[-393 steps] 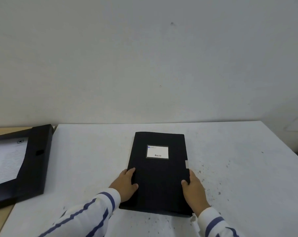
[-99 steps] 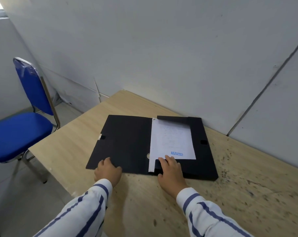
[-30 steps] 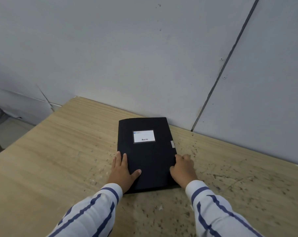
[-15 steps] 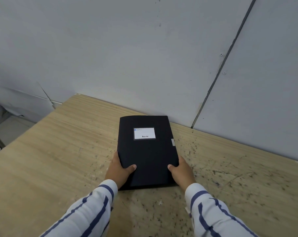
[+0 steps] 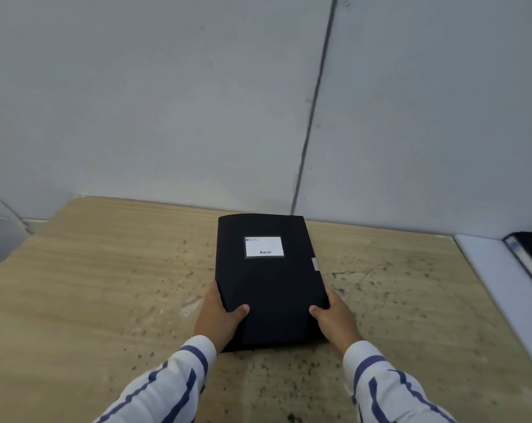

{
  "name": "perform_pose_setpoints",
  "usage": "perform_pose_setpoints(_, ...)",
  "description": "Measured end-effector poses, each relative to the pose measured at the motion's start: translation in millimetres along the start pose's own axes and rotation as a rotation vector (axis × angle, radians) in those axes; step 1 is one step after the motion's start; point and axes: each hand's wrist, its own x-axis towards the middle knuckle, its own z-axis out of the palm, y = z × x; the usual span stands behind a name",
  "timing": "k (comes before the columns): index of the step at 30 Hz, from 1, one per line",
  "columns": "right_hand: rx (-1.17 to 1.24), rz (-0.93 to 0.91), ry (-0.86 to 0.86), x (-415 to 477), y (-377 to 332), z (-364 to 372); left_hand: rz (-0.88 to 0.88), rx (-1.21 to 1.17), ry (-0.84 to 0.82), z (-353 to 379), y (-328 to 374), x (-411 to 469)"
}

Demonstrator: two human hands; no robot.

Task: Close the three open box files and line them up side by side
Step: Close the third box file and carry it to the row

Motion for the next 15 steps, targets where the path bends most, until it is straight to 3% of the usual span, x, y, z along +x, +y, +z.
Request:
perform_pose_setpoints(7, 0.099, 0.027, 0.093, -8.0, 32.9, -65.9, 0.086, 0.031, -0.083, 60.0, 41.9, -9.2)
perform_pose_setpoints(15, 0.12, 0.052, 0.16, 21.6, 99.1, -199.2, 0.108, 0.015, -0.147, 198.4, 110.3, -22.8)
